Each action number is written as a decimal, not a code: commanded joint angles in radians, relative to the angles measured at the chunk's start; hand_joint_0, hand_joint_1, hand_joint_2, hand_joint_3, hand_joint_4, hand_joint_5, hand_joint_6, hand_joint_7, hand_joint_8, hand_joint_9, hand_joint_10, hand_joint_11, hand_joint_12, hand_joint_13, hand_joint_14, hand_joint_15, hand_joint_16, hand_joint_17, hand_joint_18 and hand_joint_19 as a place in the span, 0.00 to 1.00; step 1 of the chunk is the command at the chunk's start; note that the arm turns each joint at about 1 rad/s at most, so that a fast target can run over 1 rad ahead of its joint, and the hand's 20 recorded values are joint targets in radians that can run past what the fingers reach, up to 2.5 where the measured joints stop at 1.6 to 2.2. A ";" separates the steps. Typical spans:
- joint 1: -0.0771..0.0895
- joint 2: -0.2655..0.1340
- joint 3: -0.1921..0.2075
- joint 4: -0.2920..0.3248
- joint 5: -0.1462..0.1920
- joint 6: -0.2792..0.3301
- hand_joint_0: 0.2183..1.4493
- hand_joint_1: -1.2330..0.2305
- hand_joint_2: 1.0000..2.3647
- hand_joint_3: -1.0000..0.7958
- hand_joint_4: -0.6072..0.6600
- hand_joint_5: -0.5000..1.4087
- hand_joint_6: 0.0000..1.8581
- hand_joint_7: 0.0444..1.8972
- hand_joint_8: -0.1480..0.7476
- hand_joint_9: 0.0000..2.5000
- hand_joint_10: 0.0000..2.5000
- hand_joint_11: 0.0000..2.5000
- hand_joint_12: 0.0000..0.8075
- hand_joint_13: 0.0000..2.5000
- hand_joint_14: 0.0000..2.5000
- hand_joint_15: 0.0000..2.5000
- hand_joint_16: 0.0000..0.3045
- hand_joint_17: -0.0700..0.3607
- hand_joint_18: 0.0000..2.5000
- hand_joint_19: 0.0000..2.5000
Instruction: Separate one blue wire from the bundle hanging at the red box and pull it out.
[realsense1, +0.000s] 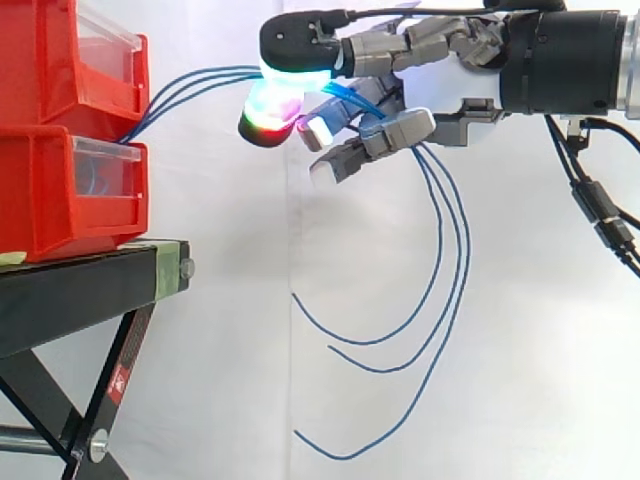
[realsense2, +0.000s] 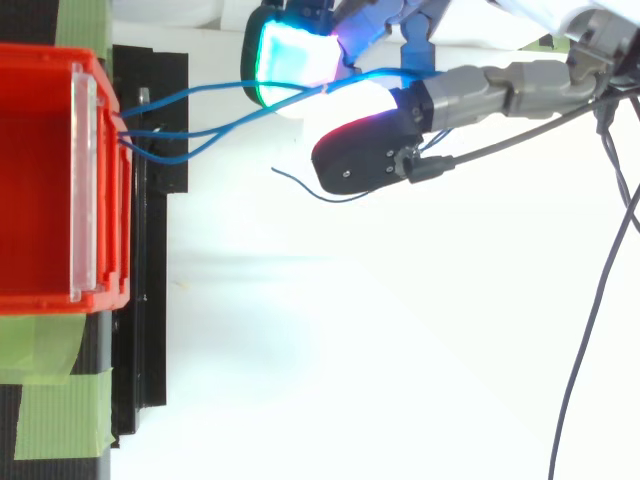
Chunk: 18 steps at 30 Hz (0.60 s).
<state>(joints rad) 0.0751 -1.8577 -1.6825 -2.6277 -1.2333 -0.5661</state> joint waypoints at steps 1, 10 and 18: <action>0.000 0.000 0.000 0.000 0.000 0.000 0.34 0.38 0.01 0.34 0.64 0.16 0.43 0.50 0.56 0.42 0.01 0.48 0.37 0.58 0.24 0.53 0.18 0.44 0.28 0.24; 0.003 0.000 0.000 -0.049 0.003 0.012 0.31 0.44 0.01 0.32 0.65 0.16 0.42 0.52 0.58 0.42 0.01 0.48 0.37 0.58 0.26 0.52 0.18 0.45 0.28 0.25; 0.005 0.000 0.000 -0.052 0.005 0.014 0.30 0.45 0.00 0.32 0.66 0.16 0.42 0.52 0.57 0.42 0.01 0.48 0.38 0.58 0.27 0.51 0.19 0.46 0.28 0.25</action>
<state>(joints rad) 0.0793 -1.8577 -1.6827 -2.6809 -1.2288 -0.5526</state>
